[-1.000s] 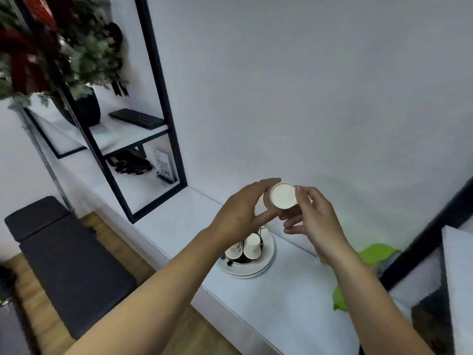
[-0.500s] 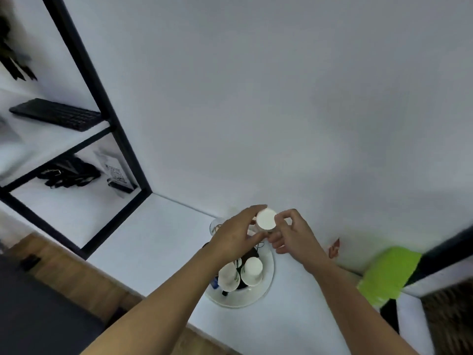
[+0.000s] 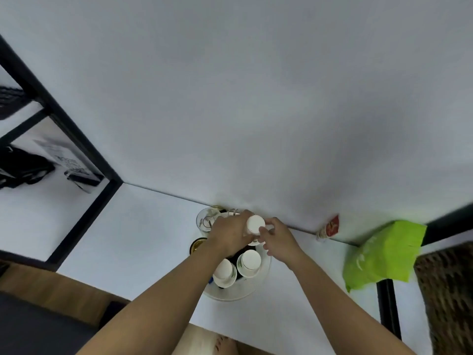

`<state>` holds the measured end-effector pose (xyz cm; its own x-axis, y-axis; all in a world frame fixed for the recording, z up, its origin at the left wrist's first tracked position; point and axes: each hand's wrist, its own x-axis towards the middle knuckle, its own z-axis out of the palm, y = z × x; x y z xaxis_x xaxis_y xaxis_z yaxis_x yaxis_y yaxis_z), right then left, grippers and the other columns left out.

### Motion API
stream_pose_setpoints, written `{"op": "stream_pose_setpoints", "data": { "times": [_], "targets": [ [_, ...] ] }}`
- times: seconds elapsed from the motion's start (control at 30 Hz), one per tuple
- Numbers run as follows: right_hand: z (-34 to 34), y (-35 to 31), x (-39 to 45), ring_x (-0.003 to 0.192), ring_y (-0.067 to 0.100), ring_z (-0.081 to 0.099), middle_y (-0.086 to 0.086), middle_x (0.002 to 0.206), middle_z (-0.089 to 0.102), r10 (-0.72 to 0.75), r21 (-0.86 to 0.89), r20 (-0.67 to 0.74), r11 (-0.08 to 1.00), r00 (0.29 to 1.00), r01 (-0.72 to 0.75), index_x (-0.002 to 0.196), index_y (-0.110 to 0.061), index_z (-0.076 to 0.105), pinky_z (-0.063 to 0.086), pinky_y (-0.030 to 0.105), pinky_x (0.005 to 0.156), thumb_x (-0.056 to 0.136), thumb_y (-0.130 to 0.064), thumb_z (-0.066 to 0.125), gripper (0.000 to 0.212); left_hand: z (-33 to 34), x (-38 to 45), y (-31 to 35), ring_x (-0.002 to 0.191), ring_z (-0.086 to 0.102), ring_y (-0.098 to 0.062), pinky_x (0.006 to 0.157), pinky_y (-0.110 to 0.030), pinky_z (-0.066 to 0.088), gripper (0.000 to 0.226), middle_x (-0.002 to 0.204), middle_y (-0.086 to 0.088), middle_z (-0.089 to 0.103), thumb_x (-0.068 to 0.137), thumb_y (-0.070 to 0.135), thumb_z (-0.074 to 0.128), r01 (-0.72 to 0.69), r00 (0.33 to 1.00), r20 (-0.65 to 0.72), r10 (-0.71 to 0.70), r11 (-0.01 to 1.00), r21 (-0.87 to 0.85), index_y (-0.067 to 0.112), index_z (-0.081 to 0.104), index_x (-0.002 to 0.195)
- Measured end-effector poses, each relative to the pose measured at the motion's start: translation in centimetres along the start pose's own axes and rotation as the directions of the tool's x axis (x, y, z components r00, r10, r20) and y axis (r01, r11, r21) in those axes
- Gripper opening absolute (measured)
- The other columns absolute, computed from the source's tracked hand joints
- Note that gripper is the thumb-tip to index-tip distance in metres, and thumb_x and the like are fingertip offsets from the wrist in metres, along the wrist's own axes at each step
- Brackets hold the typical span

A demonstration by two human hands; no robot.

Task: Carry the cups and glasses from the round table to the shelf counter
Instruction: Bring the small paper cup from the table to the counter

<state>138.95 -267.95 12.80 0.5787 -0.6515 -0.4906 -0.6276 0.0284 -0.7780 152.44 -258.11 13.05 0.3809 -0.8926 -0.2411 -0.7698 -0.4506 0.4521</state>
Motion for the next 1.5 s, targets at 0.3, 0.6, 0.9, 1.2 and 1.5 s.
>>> {"op": "stream_pose_setpoints", "data": {
  "times": [0.3, 0.6, 0.9, 1.2, 1.5],
  "targets": [
    [0.7, 1.7, 1.6, 0.082, 0.018, 0.060, 0.001, 0.097, 0.068, 0.005, -0.230, 0.040, 0.973, 0.999, 0.004, 0.120, -0.020, 0.057, 0.040, 0.026, 0.065, 0.097, -0.024, 0.061, 0.023, 0.7, 2.1, -0.3, 0.115, 0.065, -0.028, 0.079, -0.034, 0.044, 0.057, 0.125, -0.004, 0.067, 0.090, 0.059, 0.066, 0.060, 0.980, 0.168, -0.105, 0.965, 0.255, 0.025, 0.055, 0.135],
    [1.2, 2.2, 0.9, 0.089, 0.015, 0.060, -0.007, 0.092, 0.061, -0.069, -0.268, -0.019, 0.961, 0.997, 0.062, 0.137, -0.022, 0.051, 0.044, 0.029, 0.075, 0.100, -0.026, 0.057, 0.037, 0.8, 2.0, -0.1, 0.110, 0.068, -0.027, 0.079, -0.034, 0.047, 0.042, 0.118, -0.004, 0.071, 0.097, 0.055, 0.059, 0.024, 0.980, 0.177, -0.086, 0.944, 0.329, 0.022, 0.064, 0.124],
    [-0.2, 1.1, -0.2, 0.106, 0.012, 0.055, -0.002, 0.115, 0.059, -0.155, -0.256, -0.001, 0.955, 0.988, 0.149, 0.148, -0.024, 0.044, 0.041, 0.026, 0.087, 0.102, -0.033, 0.055, 0.048, -1.9, 0.2, 0.6, 0.127, 0.061, -0.023, 0.102, -0.038, 0.049, 0.049, 0.143, 0.000, 0.062, 0.103, 0.039, 0.060, 0.008, 1.000, 0.023, -0.010, 0.999, 0.046, 0.022, 0.053, 0.148],
    [-3.9, -6.7, -2.1, 0.103, 0.014, 0.059, -0.006, 0.119, 0.056, -0.425, -0.164, -0.127, 0.900, 0.896, 0.403, 0.138, -0.028, 0.052, 0.043, 0.027, 0.089, 0.100, -0.036, 0.058, 0.040, -9.9, -2.6, 4.4, 0.128, 0.060, -0.016, 0.103, -0.035, 0.047, 0.039, 0.144, 0.009, 0.061, 0.106, 0.040, 0.057, -0.107, 0.939, -0.332, 0.090, 0.994, -0.034, 0.024, 0.060, 0.142],
    [-8.5, -14.6, -8.5, 0.085, 0.001, 0.064, -0.014, 0.124, 0.053, -0.709, -0.171, -0.079, 0.702, 0.701, 0.691, 0.139, -0.036, 0.050, 0.047, 0.021, 0.074, 0.099, -0.040, 0.058, 0.041, -17.3, -8.2, 10.7, 0.131, 0.057, -0.005, 0.093, -0.033, 0.053, 0.047, 0.149, 0.020, 0.055, 0.105, 0.044, 0.057, -0.189, 0.780, -0.620, 0.087, 0.977, -0.102, 0.035, 0.047, 0.150]
  ]
}}
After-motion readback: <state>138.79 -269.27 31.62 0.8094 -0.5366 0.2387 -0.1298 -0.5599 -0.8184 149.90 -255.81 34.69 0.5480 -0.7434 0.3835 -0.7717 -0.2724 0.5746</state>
